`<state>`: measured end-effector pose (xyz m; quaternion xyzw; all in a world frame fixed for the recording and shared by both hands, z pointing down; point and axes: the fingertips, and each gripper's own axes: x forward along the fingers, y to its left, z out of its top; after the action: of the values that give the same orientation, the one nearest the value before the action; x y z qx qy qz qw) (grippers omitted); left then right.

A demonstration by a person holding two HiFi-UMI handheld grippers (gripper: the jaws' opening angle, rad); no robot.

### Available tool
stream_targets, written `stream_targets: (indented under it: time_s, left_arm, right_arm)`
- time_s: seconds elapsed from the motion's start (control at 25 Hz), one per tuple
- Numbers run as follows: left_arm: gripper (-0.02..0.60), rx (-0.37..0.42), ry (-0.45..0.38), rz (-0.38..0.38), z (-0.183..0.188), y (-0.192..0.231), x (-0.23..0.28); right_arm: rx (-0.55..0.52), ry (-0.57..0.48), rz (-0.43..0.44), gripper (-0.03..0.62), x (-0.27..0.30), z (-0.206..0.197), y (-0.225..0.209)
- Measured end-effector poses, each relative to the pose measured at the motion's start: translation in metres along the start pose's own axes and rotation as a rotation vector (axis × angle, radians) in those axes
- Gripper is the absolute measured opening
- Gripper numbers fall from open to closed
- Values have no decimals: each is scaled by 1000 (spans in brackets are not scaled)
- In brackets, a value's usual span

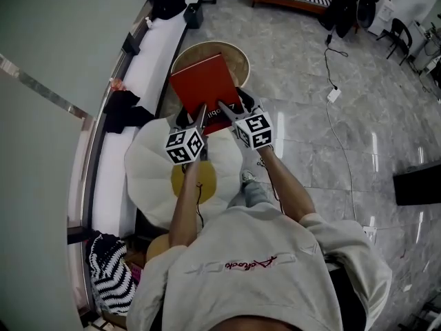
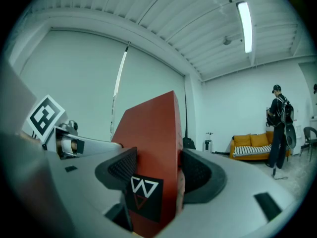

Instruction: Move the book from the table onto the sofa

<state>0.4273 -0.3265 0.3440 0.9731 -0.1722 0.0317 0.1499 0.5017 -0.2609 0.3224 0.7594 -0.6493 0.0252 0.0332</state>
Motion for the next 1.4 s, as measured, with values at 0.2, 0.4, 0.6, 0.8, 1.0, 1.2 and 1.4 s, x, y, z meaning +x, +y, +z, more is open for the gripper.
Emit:
stream_targets:
  time_s: [0.2, 0.4, 0.6, 0.8, 1.0, 1.2, 1.4]
  left_arm:
    - [255, -14, -24, 119, 11, 40, -1]
    - [253, -33, -48, 254, 20, 81, -19]
    - [253, -55, -72, 404, 22, 119, -54]
    - [253, -75, -99, 544, 22, 150, -96]
    - [253, -98, -131, 670, 19, 172, -141]
    - [253, -127, -151, 792, 7, 186, -191]
    - [253, -150, -163, 891, -5, 192, -238]
  right_arm:
    - [-5, 6, 122, 267, 47, 3, 15]
    - [-3, 16, 259, 267, 88, 4, 45]
    - [-1, 22, 412, 267, 119, 2, 91]
    - [0, 30, 555, 267, 140, -1, 141]
    - [-8, 36, 687, 267, 150, -2, 192]
    - [-13, 54, 813, 267, 147, -12, 244]
    - [-11, 72, 914, 267, 137, -21, 291]
